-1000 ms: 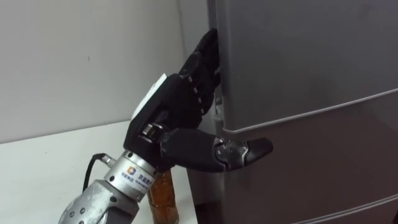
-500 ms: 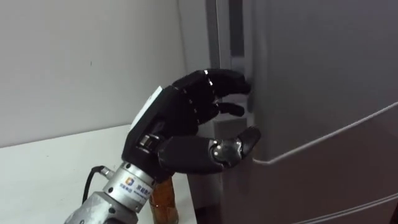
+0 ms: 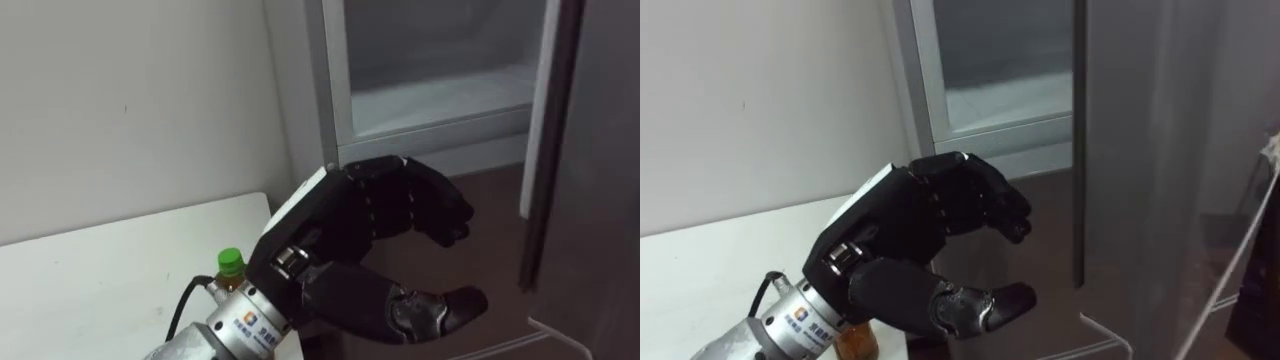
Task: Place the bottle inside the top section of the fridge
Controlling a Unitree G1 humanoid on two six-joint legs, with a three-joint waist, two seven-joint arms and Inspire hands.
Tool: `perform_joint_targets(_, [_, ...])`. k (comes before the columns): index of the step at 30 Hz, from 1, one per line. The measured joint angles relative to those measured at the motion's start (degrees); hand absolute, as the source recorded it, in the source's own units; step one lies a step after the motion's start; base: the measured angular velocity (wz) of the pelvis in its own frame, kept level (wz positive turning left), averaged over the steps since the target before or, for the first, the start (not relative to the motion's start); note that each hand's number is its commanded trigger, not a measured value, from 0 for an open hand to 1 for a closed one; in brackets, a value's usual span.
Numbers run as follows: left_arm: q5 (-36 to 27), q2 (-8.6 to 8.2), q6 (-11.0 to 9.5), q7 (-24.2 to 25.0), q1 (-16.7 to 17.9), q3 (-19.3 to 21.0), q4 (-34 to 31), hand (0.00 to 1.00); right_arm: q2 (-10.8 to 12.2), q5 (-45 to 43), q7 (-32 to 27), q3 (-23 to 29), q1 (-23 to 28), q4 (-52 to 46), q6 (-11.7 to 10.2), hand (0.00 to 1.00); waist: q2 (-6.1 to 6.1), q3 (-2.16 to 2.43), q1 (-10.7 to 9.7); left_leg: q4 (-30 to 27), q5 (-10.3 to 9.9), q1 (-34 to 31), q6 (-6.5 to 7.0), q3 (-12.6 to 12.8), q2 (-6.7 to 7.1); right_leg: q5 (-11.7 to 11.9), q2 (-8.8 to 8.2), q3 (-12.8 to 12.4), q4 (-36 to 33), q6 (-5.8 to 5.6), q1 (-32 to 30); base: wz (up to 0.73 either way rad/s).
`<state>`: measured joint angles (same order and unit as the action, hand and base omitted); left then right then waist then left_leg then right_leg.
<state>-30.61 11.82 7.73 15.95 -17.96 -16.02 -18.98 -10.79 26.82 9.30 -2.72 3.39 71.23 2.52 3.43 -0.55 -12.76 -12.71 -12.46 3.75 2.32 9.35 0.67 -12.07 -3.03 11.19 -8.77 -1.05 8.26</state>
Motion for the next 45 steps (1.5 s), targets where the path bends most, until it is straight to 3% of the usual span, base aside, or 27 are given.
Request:
perform_joint_targets(6, [0.0, 0.63, 0.0, 0.1, 0.0, 0.0, 0.0, 0.48, -0.1, 0.2, 0.0, -0.5, -0.1, 0.0, 0.0, 0.00, -0.06, -0.04, 0.0, 0.0, 0.0, -0.1, 0.00, 0.0, 0.01, 0.0, -0.01, 0.0, 0.1, 0.00, 0.0, 0.00])
perform_joint_targets(8, [0.0, 0.59, 0.0, 0.1, 0.0, -0.1, 0.0, 0.40, -0.1, 0.3, 0.0, -0.5, -0.1, -0.1, 0.0, 0.00, -0.06, -0.04, -0.1, 0.0, 0.0, -0.1, 0.00, 0.0, 0.02, 0.0, 0.00, 0.0, 0.1, 0.00, 0.0, 0.00])
perform_joint_targets(12, [0.0, 0.58, 0.0, 0.1, 0.0, -0.5, 0.0, 0.00, 0.0, 0.3, -0.4, -0.6, 0.0, -0.2, 0.0, 0.00, -0.06, -0.05, -0.1, 0.0, 0.0, -0.1, 0.00, 0.0, 0.03, 0.0, 0.00, 0.1, 0.1, 0.00, -0.1, 0.00])
perform_joint_targets(24, [0.1, 1.28, 0.0, 2.6, 0.0, -2.2, 0.1, 0.00, -0.2, 0.3, 0.3, -0.5, -0.2, 0.1, 0.0, 0.00, 0.01, -0.09, -0.1, 0.0, 0.0, 0.1, 0.00, 0.8, -0.15, 0.0, 0.05, -0.3, 0.1, 0.03, -0.2, -0.02])
perform_joint_targets(28, [0.3, 1.30, 0.0, 4.7, 0.0, -2.9, 0.1, 0.00, -0.4, 0.2, 0.8, -0.3, -0.3, 0.0, -0.1, 0.00, 0.40, -0.31, -0.2, 0.0, 0.0, 0.0, 0.00, 0.9, -0.17, 0.0, 0.05, -0.3, 0.1, 0.03, -0.4, 0.00])
perform_joint_targets(45, [3.9, -0.61, 0.0, 7.9, -0.1, -3.3, 0.1, 0.00, -0.4, 0.4, 2.1, 0.0, -0.5, -0.1, -0.6, 0.00, 0.75, -0.13, -2.4, -0.1, 0.0, -0.4, -0.01, 1.4, -0.04, 0.1, 0.17, -1.1, -0.1, 0.14, -1.0, -0.02])
